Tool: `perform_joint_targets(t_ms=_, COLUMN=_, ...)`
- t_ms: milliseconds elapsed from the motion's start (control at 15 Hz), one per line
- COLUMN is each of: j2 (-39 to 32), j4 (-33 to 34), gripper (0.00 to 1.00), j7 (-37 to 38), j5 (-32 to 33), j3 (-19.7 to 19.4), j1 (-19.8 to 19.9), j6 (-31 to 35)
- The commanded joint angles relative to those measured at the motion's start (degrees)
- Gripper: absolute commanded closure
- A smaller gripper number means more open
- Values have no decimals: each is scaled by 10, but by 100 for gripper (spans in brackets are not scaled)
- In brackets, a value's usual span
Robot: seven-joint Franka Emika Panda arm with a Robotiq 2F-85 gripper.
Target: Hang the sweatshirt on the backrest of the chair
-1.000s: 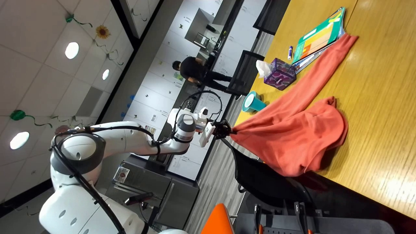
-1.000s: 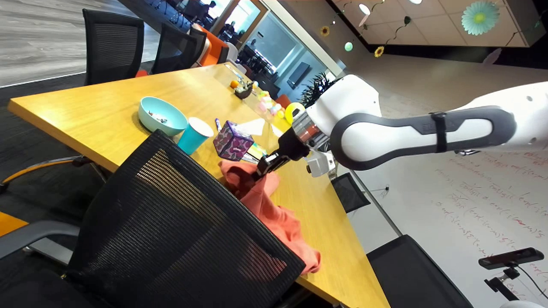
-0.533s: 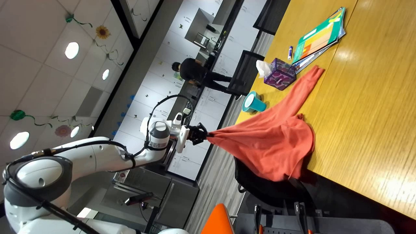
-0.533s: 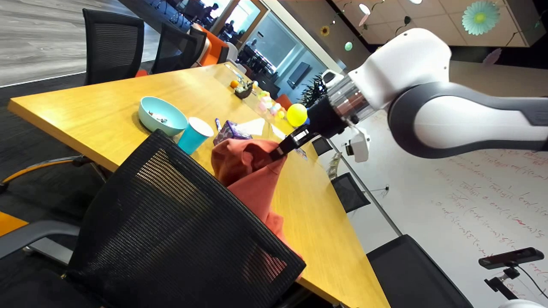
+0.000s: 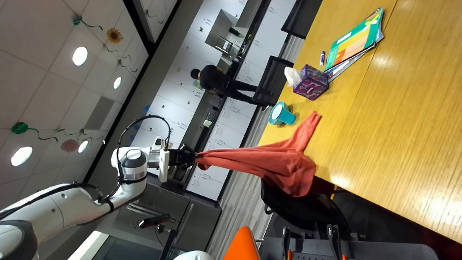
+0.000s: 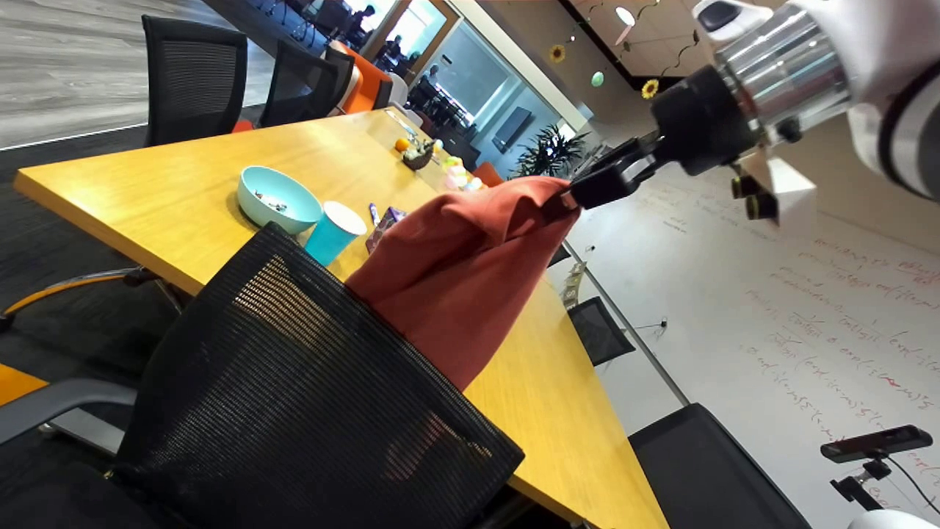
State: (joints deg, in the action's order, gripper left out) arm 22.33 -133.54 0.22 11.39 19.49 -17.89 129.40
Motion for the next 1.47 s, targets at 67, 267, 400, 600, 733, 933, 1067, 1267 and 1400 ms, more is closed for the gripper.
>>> perform_joint_targets(t_ms=67, j2=55, j4=54, gripper=98, j7=8, j5=12, j3=38, j1=-19, j6=-78)
perform_joint_targets(t_ms=267, j2=45, j4=87, gripper=98, j7=2, j5=9, j3=65, j1=-34, j6=-103)
perform_joint_targets(t_ms=400, j2=24, j4=97, gripper=98, j7=-11, j5=-5, j3=74, j1=-49, j6=-96)
perform_joint_targets(t_ms=600, j2=-16, j4=82, gripper=98, j7=-32, j5=-32, j3=77, j1=-75, j6=-66)
perform_joint_targets(t_ms=733, j2=-51, j4=64, gripper=98, j7=-57, j5=-59, j3=69, j1=-89, j6=-37)
perform_joint_targets(t_ms=933, j2=-111, j4=43, gripper=98, j7=-112, j5=-112, j3=58, j1=-100, j6=11)
perform_joint_targets(t_ms=1067, j2=-146, j4=35, gripper=98, j7=-156, j5=-151, j3=51, j1=-99, j6=28)
perform_joint_targets(t_ms=1267, j2=-188, j4=36, gripper=98, j7=-208, j5=-184, j3=46, j1=-90, j6=23)
perform_joint_targets(t_ms=1400, j2=-207, j4=39, gripper=66, j7=-227, j5=-189, j3=45, j1=-85, j6=13)
